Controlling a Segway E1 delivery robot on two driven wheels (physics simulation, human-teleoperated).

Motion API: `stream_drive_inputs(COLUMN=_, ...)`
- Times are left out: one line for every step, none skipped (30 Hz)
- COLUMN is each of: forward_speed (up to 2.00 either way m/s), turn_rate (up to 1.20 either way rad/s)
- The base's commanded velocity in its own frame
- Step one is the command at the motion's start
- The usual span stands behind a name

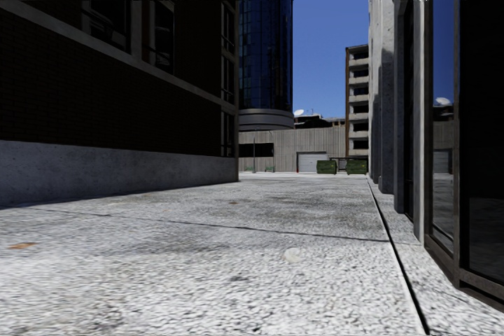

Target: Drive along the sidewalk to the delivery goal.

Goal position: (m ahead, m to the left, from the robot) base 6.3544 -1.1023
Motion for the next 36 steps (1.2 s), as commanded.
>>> stream_drive_inputs(forward_speed=1.27, turn_rate=0.0)
stream_drive_inputs(forward_speed=1.29, turn_rate=0.0)
stream_drive_inputs(forward_speed=1.3, turn_rate=0.0)
stream_drive_inputs(forward_speed=1.31, turn_rate=0.0)
stream_drive_inputs(forward_speed=1.31, turn_rate=0.0)
stream_drive_inputs(forward_speed=1.32, turn_rate=0.0)
stream_drive_inputs(forward_speed=1.32, turn_rate=0.0)
stream_drive_inputs(forward_speed=1.32, turn_rate=0.0)
stream_drive_inputs(forward_speed=1.32, turn_rate=0.0)
stream_drive_inputs(forward_speed=1.34, turn_rate=0.0)
stream_drive_inputs(forward_speed=1.36, turn_rate=0.0)
stream_drive_inputs(forward_speed=1.36, turn_rate=0.0)
stream_drive_inputs(forward_speed=1.43, turn_rate=0.0)
stream_drive_inputs(forward_speed=1.44, turn_rate=0.0)
stream_drive_inputs(forward_speed=1.45, turn_rate=0.0)
stream_drive_inputs(forward_speed=1.45, turn_rate=0.0)
stream_drive_inputs(forward_speed=1.45, turn_rate=0.0)
stream_drive_inputs(forward_speed=1.46, turn_rate=-0.5)
stream_drive_inputs(forward_speed=1.46, turn_rate=-0.85)
stream_drive_inputs(forward_speed=1.46, turn_rate=-0.85)
stream_drive_inputs(forward_speed=1.46, turn_rate=-0.45)
stream_drive_inputs(forward_speed=1.46, turn_rate=-0.01)
stream_drive_inputs(forward_speed=1.46, turn_rate=0.0)
stream_drive_inputs(forward_speed=1.46, turn_rate=0.0)
stream_drive_inputs(forward_speed=1.46, turn_rate=0.0)
stream_drive_inputs(forward_speed=1.46, turn_rate=0.0)
stream_drive_inputs(forward_speed=1.46, turn_rate=0.0)
stream_drive_inputs(forward_speed=1.46, turn_rate=0.0)
stream_drive_inputs(forward_speed=1.46, turn_rate=0.0)
stream_drive_inputs(forward_speed=1.46, turn_rate=0.0)
stream_drive_inputs(forward_speed=1.46, turn_rate=0.0)
stream_drive_inputs(forward_speed=1.46, turn_rate=0.0)
stream_drive_inputs(forward_speed=1.46, turn_rate=0.0)
stream_drive_inputs(forward_speed=1.46, turn_rate=0.0)
stream_drive_inputs(forward_speed=1.46, turn_rate=0.0)
stream_drive_inputs(forward_speed=1.46, turn_rate=0.0)
